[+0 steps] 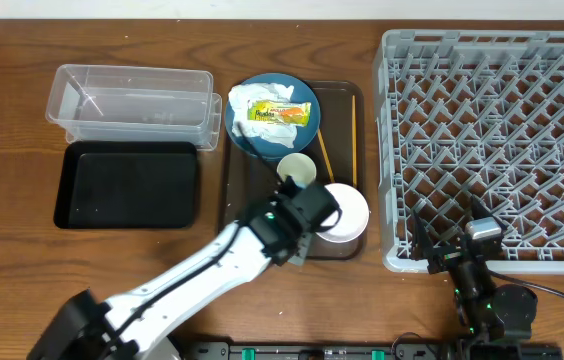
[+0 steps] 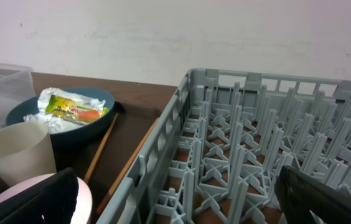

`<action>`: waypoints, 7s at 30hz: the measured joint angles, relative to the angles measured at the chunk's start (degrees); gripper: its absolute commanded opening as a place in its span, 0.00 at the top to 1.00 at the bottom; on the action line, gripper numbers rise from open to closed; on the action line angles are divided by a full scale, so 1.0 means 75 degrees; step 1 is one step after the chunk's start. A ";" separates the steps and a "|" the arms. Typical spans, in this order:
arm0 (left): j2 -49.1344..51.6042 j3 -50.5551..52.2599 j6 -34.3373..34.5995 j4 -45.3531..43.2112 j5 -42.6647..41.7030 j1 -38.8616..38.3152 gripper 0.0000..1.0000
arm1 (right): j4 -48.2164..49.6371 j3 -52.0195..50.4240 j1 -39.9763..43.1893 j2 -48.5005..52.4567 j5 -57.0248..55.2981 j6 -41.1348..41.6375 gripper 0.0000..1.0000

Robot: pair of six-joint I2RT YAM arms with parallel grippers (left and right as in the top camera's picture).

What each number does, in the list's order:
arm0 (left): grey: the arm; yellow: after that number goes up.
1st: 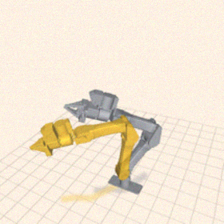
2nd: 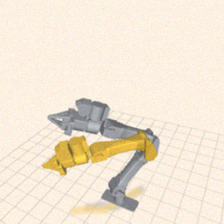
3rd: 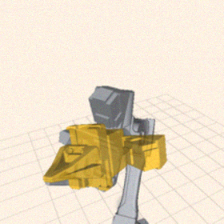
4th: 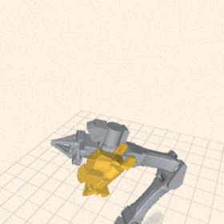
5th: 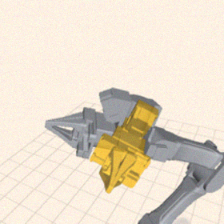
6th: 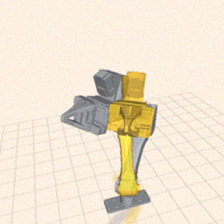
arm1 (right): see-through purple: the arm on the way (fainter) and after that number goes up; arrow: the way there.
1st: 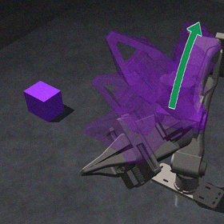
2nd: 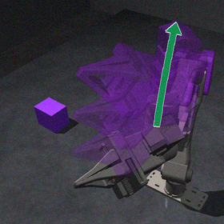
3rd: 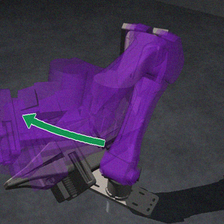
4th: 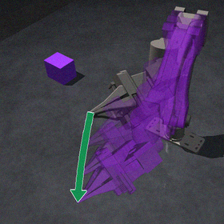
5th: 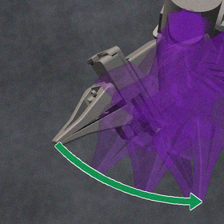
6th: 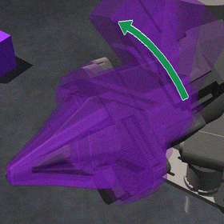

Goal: Sort waste into correct bins and load items into the dishwasher rack
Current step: 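Lower the left gripper and pinch the light-blue bowl's rim, then lift the light-blue bowl with the left gripper toward the black tray, then raise and tilt the bowl with the left gripper over the black tray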

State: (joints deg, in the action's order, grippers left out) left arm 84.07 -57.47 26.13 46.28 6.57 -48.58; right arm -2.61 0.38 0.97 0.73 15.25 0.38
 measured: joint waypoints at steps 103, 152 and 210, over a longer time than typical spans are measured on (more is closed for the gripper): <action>0.0262 0.0848 -0.0254 -0.0883 -0.1309 0.2693 0.94 | 0.0000 0.0000 0.0000 0.0000 0.0000 0.0000 0.01; -0.0423 0.0854 0.0717 -0.2057 0.2521 0.8629 0.94 | -0.0003 0.0000 0.0000 0.0000 0.0000 0.0000 0.01; 0.1370 0.0863 -0.3124 -0.3908 0.7335 0.7032 0.94 | -0.0003 0.0000 0.0000 0.0000 0.0000 0.0000 0.01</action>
State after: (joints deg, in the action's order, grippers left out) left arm 94.35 -51.00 2.70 16.97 61.58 4.16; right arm -2.63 0.38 0.97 0.73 15.25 0.38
